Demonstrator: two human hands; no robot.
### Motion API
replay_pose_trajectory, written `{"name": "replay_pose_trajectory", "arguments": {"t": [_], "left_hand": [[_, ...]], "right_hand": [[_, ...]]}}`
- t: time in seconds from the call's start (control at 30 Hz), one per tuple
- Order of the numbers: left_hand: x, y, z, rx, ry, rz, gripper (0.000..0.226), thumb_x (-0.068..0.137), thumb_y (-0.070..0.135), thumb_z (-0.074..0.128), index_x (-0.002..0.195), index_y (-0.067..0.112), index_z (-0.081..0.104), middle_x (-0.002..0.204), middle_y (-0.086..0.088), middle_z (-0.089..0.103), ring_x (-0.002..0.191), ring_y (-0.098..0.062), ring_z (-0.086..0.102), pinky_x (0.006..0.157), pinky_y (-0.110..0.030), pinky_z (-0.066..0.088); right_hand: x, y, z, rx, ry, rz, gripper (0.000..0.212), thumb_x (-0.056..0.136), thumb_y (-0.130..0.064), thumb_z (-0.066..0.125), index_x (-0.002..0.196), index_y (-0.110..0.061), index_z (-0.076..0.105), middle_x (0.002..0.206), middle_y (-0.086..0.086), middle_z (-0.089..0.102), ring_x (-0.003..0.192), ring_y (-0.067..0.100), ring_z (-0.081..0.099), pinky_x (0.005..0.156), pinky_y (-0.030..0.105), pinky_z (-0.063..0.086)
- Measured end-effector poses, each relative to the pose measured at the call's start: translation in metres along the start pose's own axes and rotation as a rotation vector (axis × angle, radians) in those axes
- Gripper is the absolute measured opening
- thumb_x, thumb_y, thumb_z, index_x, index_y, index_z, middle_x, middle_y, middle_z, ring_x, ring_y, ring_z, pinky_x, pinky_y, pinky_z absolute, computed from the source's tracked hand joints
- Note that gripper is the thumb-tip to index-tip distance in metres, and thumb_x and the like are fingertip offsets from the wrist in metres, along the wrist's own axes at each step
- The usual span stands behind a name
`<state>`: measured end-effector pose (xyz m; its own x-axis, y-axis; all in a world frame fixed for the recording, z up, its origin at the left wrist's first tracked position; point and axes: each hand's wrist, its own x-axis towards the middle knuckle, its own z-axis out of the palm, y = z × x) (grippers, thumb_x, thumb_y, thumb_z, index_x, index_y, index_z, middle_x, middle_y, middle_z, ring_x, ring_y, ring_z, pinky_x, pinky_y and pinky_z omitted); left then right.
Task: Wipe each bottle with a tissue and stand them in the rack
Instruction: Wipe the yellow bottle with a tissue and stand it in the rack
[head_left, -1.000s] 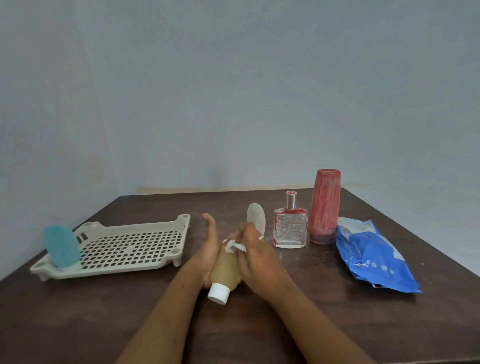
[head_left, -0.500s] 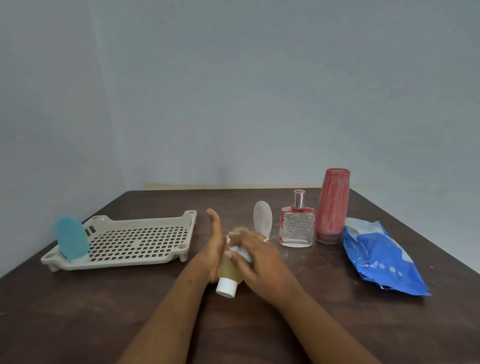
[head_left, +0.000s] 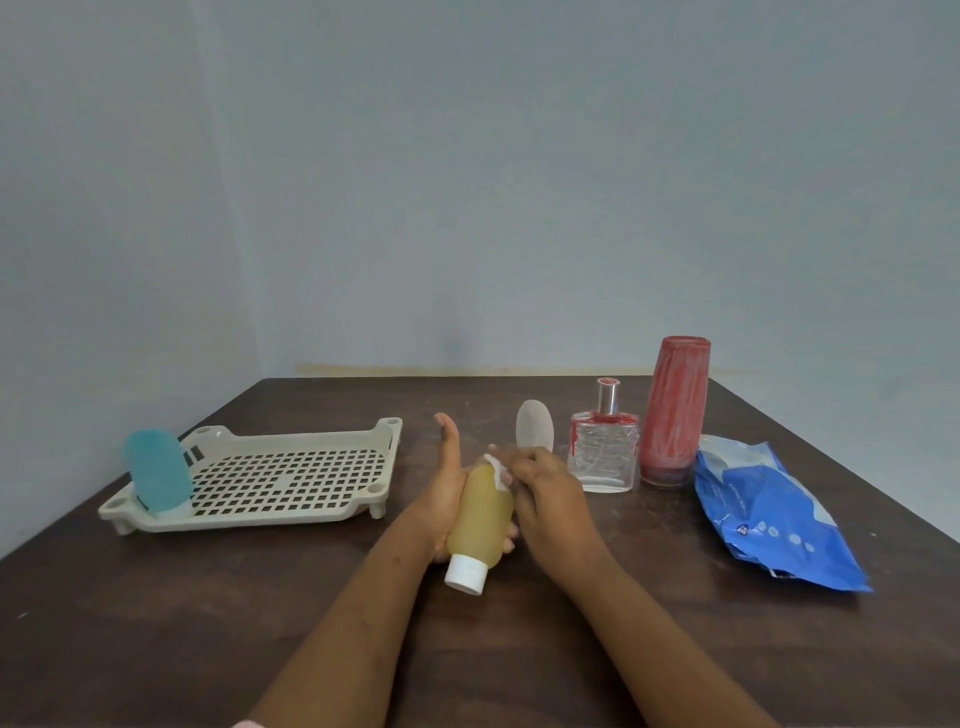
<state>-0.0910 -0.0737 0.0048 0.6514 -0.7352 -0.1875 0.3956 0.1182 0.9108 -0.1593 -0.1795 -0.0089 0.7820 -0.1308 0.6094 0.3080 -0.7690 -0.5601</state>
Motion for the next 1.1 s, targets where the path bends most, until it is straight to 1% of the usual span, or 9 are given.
{"name": "replay_pose_trajectory", "arguments": {"t": [0.13, 0.27, 0.4, 0.5, 0.63, 0.73, 0.8, 0.97, 1.1], "left_hand": [[-0.003, 0.001, 0.002, 0.000, -0.006, 0.009, 0.107, 0.059, 0.092, 0.011, 0.089, 0.007, 0.068, 0.067, -0.017, 0.060, 0.050, -0.028, 0.059, 0.044, -0.030, 0.052], [-0.005, 0.003, 0.002, 0.065, 0.061, 0.048, 0.102, 0.077, 0.084, 0.005, 0.060, 0.010, 0.073, 0.058, -0.011, 0.065, 0.050, -0.020, 0.065, 0.044, -0.024, 0.052], [-0.007, 0.003, 0.006, 0.174, 0.075, 0.001, 0.103, 0.067, 0.089, 0.006, 0.054, 0.013, 0.075, 0.062, -0.011, 0.068, 0.057, -0.021, 0.068, 0.056, -0.030, 0.056], [-0.007, 0.002, 0.013, 0.222, 0.071, -0.022, 0.102, 0.053, 0.090, 0.014, 0.078, 0.014, 0.077, 0.073, -0.015, 0.070, 0.069, -0.028, 0.068, 0.069, -0.040, 0.054], [-0.006, -0.002, 0.021, 0.216, 0.027, 0.075, 0.094, 0.055, 0.085, 0.014, 0.113, 0.031, 0.064, 0.102, -0.002, 0.073, 0.090, -0.020, 0.071, 0.082, -0.042, 0.055], [-0.006, -0.004, 0.022, 0.248, -0.004, 0.174, 0.098, 0.054, 0.084, 0.011, 0.145, 0.051, 0.025, 0.141, 0.010, 0.046, 0.093, -0.009, 0.069, 0.072, -0.039, 0.060], [-0.005, -0.003, 0.020, 0.279, -0.020, 0.231, 0.099, 0.051, 0.086, 0.013, 0.146, 0.057, 0.007, 0.157, 0.009, 0.024, 0.102, -0.013, 0.064, 0.065, -0.040, 0.061], [-0.002, -0.003, 0.016, 0.212, -0.070, 0.265, 0.093, 0.053, 0.086, 0.013, 0.143, 0.063, 0.001, 0.143, 0.012, 0.044, 0.082, -0.019, 0.073, 0.081, -0.064, 0.049], [0.002, 0.003, 0.008, 0.140, -0.021, 0.311, 0.088, 0.058, 0.091, 0.014, 0.141, 0.064, 0.000, 0.103, 0.007, 0.074, 0.067, -0.030, 0.063, 0.050, -0.037, 0.053]], "right_hand": [[-0.001, 0.001, 0.001, -0.137, 0.008, -0.124, 0.030, 0.091, -0.005, 0.050, 0.116, -0.012, 0.066, 0.115, 0.005, 0.060, 0.106, 0.015, 0.053, 0.084, 0.001, 0.028], [-0.005, -0.011, 0.002, -0.169, -0.032, -0.260, 0.037, 0.087, -0.022, 0.040, 0.105, -0.012, 0.070, 0.105, 0.001, 0.065, 0.101, 0.009, 0.051, 0.086, 0.010, 0.037], [-0.003, -0.012, -0.001, -0.109, 0.020, -0.260, 0.033, 0.087, -0.021, 0.037, 0.095, -0.011, 0.068, 0.093, 0.002, 0.067, 0.093, 0.010, 0.053, 0.085, 0.026, 0.043], [-0.001, -0.007, -0.003, -0.147, 0.061, -0.178, 0.031, 0.091, -0.024, 0.035, 0.094, -0.015, 0.064, 0.091, -0.001, 0.064, 0.090, 0.015, 0.056, 0.080, 0.036, 0.048], [0.002, -0.001, -0.002, -0.175, 0.118, -0.145, 0.033, 0.090, -0.031, 0.032, 0.097, -0.019, 0.062, 0.093, -0.006, 0.062, 0.088, 0.010, 0.053, 0.080, 0.032, 0.045], [0.003, 0.000, -0.004, -0.126, 0.166, -0.076, 0.030, 0.090, -0.033, 0.036, 0.096, -0.017, 0.061, 0.087, -0.010, 0.056, 0.081, 0.002, 0.049, 0.075, 0.016, 0.038], [0.003, 0.001, -0.006, -0.053, 0.162, -0.012, 0.024, 0.089, -0.030, 0.039, 0.094, -0.017, 0.059, 0.084, -0.011, 0.053, 0.077, -0.002, 0.049, 0.069, 0.007, 0.035], [0.003, 0.004, -0.007, -0.025, 0.143, 0.041, 0.014, 0.095, -0.020, 0.039, 0.089, -0.018, 0.053, 0.076, -0.010, 0.050, 0.074, 0.002, 0.051, 0.062, 0.012, 0.035], [0.002, 0.007, -0.004, 0.105, 0.101, 0.092, 0.020, 0.098, -0.015, 0.040, 0.088, -0.017, 0.057, 0.062, -0.011, 0.053, 0.059, 0.007, 0.055, 0.057, 0.013, 0.040]]}}
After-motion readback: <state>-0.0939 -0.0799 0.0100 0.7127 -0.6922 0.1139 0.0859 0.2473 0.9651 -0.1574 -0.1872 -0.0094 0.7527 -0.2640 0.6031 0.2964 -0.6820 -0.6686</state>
